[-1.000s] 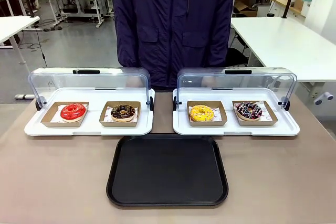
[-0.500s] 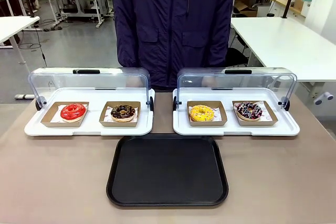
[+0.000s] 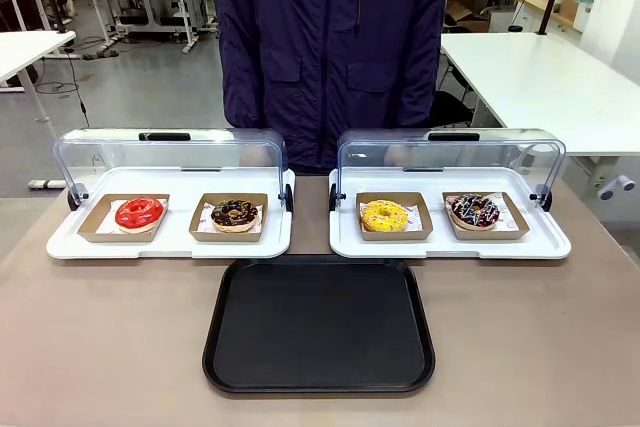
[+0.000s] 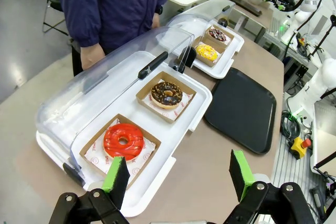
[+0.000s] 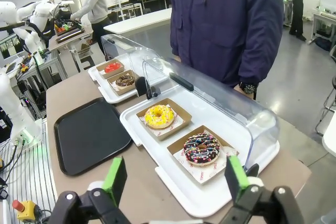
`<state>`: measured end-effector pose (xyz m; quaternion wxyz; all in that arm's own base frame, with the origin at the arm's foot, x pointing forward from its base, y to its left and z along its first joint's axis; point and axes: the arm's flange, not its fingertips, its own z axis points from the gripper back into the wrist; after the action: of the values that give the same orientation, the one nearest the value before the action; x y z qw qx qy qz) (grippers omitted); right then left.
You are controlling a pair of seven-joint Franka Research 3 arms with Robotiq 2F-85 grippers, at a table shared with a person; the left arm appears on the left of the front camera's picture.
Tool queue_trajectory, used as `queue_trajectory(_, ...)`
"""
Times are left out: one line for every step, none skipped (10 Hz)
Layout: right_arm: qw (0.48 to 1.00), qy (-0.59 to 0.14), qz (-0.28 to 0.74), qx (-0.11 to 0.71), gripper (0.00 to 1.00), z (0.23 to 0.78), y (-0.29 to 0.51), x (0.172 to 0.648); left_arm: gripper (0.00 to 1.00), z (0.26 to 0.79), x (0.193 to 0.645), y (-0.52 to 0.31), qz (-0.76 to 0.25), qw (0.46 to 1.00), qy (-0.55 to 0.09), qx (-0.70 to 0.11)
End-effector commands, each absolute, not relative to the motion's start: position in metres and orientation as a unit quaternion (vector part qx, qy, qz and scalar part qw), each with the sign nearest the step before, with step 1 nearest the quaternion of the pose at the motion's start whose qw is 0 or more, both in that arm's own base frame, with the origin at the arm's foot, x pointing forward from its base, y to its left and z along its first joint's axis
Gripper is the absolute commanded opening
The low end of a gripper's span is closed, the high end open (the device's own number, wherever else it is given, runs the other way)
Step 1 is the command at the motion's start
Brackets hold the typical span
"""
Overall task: Move the fourth donut from the left to the tray.
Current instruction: Pick up the Paper togo box containing the Donut indicated by the person and place it on the Handle tray.
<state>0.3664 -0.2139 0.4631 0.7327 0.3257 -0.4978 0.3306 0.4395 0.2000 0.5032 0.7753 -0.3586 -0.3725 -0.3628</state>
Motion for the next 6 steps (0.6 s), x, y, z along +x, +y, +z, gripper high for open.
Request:
queue_trajectory(0.721, -0.511, 0.338, 0.323, 1.00, 0.4651, -0.2161, 0.3700, 1.00, 0.5035, 0.4390, 0.2003, -0.363, 0.772, -0.375, -0.362)
queue_trajectory(0.721, -0.511, 0.338, 0.323, 1.00, 0.4651, -0.2161, 0.3700, 1.00, 0.5035, 0.4390, 0.2003, -0.363, 0.772, -0.375, -0.362)
queue_trajectory(0.721, -0.511, 0.338, 0.323, 1.00, 0.4651, -0.2161, 0.3700, 1.00, 0.5035, 0.4390, 0.2003, -0.363, 0.772, -0.375, -0.362)
queue_trajectory(0.721, -0.511, 0.338, 0.323, 1.00, 0.4651, -0.2161, 0.3700, 1.00, 0.5035, 0.4390, 0.2003, -0.363, 0.772, -0.375, -0.362)
queue_trajectory(0.721, -0.511, 0.338, 0.323, 1.00, 0.4651, -0.2161, 0.3700, 1.00, 0.5035, 0.4390, 0.2003, -0.363, 0.772, -0.375, -0.362)
queue_trajectory(0.721, -0.511, 0.338, 0.323, 1.00, 0.4651, -0.2161, 0.3700, 1.00, 0.5035, 0.4390, 0.2003, -0.363, 0.772, -0.375, -0.362)
